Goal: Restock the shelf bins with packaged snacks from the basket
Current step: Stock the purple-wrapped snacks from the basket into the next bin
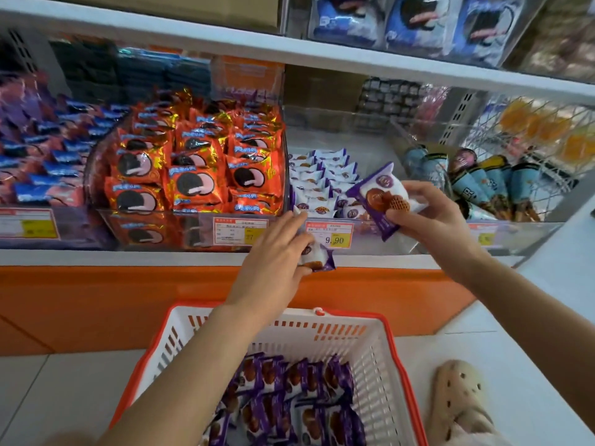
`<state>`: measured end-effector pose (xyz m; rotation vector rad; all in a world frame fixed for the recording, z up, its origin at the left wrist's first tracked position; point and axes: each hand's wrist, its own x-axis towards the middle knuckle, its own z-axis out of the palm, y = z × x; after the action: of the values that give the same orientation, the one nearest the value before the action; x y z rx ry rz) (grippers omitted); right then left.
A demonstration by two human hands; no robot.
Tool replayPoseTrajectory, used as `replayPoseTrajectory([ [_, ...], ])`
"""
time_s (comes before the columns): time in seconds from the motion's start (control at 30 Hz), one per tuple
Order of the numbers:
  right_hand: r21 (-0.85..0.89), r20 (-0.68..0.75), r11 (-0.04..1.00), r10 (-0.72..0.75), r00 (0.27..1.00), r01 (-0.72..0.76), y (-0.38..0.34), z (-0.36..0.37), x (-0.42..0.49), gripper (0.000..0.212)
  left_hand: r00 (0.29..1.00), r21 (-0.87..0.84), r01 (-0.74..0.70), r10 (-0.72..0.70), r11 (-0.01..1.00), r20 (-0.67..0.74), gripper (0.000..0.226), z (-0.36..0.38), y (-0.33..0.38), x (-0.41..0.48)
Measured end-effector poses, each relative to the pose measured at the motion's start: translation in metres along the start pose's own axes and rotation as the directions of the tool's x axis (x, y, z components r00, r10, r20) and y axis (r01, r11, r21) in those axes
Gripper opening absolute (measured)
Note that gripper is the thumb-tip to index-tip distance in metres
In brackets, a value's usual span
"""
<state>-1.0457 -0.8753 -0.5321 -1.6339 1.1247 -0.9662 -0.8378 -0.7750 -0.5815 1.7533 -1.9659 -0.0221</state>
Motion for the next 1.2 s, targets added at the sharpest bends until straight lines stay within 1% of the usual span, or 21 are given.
replayPoseTrajectory([
  [0.07, -0.208, -0.009, 0.973, -0.102, 0.995, 0.098, -0.004, -0.001, 0.023, 0.032, 0.999, 0.013, -0.006, 0.006, 1.0, -0.043, 0.046, 0.005, -0.001, 0.002],
  [0.13, -0.414, 0.062, 0.899, -0.129, 0.99, 0.143, -0.009, -0.001, 0.045, 0.033, 0.996, 0.023, -0.005, 0.007, 1.0, -0.084, 0.044, 0.009, -0.002, 0.004],
  [0.17, -0.52, 0.108, 0.84, -0.114, 0.988, 0.153, -0.01, -0.003, 0.056, 0.034, 0.996, 0.03, -0.004, 0.006, 1.0, -0.091, 0.044, 0.01, -0.002, 0.005],
  [0.23, -0.7, 0.197, 0.69, -0.063, 0.978, 0.185, -0.008, -0.008, 0.076, 0.039, 0.995, 0.047, -0.007, 0.012, 0.999, -0.104, 0.044, 0.011, -0.003, 0.006],
  [0.33, -0.825, 0.315, 0.52, 0.098, 0.944, 0.221, 0.003, -0.012, 0.097, 0.045, 0.993, 0.064, -0.003, 0.01, 0.998, -0.117, 0.046, 0.014, -0.002, 0.006],
  [0.4, -0.853, 0.379, 0.447, 0.176, 0.908, 0.269, 0.012, -0.01, 0.103, 0.041, 0.996, 0.113, 0.017, -0.007, 0.993, -0.089, 0.047, 0.014, -0.002, 0.007],
  [0.5, -0.855, 0.389, 0.446, 0.211, 0.897, 0.266, 0.022, -0.007, 0.11, 0.039, 0.998, 0.129, 0.037, -0.031, 0.991, -0.049, 0.052, 0.016, -0.003, 0.008],
  [0.63, -0.866, 0.355, 0.462, 0.296, 0.887, 0.193, 0.021, -0.001, 0.114, 0.053, 0.998, 0.114, 0.039, -0.032, 0.993, -0.059, 0.051, 0.016, -0.002, 0.008],
  [0.7, -0.89, 0.352, 0.405, 0.313, 0.882, 0.212, 0.018, 0.004, 0.114, 0.056, 0.998, 0.114, 0.047, -0.041, 0.992, -0.049, 0.05, 0.016, -0.001, 0.007],
  [0.77, -0.897, 0.39, 0.339, 0.306, 0.868, 0.284, 0.015, 0.007, 0.115, 0.046, 0.998, 0.116, 0.059, -0.055, 0.991, -0.038, 0.051, 0.016, -0.001, 0.007],
  [0.83, -0.888, 0.43, 0.303, 0.283, 0.857, 0.346, 0.013, 0.007, 0.117, 0.032, 0.997, 0.124, 0.066, -0.062, 0.99, -0.037, 0.051, 0.015, -0.001, 0.007],
  [0.87, -0.888, 0.432, 0.295, 0.269, 0.861, 0.353, 0.013, 0.007, 0.118, 0.029, 0.997, 0.121, 0.069, -0.065, 0.99, -0.035, 0.05, 0.015, 0.0, 0.007],
  [0.97, -0.879, 0.431, 0.308, 0.188, 0.882, 0.364, 0.013, 0.006, 0.118, 0.026, 0.996, 0.099, 0.085, -0.081, 0.991, -0.04, 0.046, 0.016, -0.001, 0.006],
  [1.07, -0.859, 0.451, 0.32, 0.104, 0.887, 0.399, 0.014, 0.01, 0.115, 0.024, 0.995, 0.102, 0.097, -0.093, 0.99, -0.04, 0.046, 0.018, -0.001, 0.006],
  [1.2, -0.864, 0.443, 0.316, 0.113, 0.889, 0.391, 0.007, 0.017, 0.108, 0.018, 0.996, 0.068, 0.059, -0.054, 0.996, -0.066, 0.045, 0.014, 0.002, 0.007],
])
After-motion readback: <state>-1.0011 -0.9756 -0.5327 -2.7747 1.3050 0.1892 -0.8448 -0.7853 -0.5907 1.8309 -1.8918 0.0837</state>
